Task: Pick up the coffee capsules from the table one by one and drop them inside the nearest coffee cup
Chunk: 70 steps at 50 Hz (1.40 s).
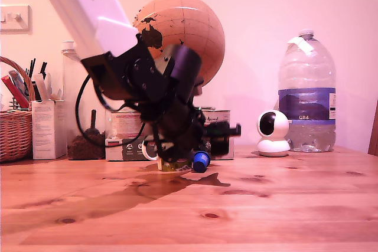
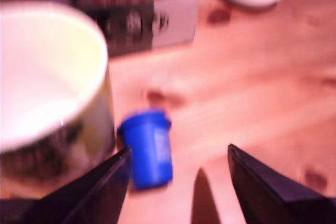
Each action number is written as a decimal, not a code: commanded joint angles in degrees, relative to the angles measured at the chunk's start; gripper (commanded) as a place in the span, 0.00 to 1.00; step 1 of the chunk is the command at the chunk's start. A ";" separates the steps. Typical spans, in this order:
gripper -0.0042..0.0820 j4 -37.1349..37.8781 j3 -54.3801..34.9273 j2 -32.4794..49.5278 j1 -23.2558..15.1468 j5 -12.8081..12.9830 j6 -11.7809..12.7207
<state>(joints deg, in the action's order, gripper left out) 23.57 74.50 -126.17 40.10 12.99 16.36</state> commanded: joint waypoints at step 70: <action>0.64 -6.86 5.40 -5.53 -0.98 -1.31 0.15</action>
<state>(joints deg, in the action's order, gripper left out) 16.82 79.29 -130.04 39.00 11.62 16.58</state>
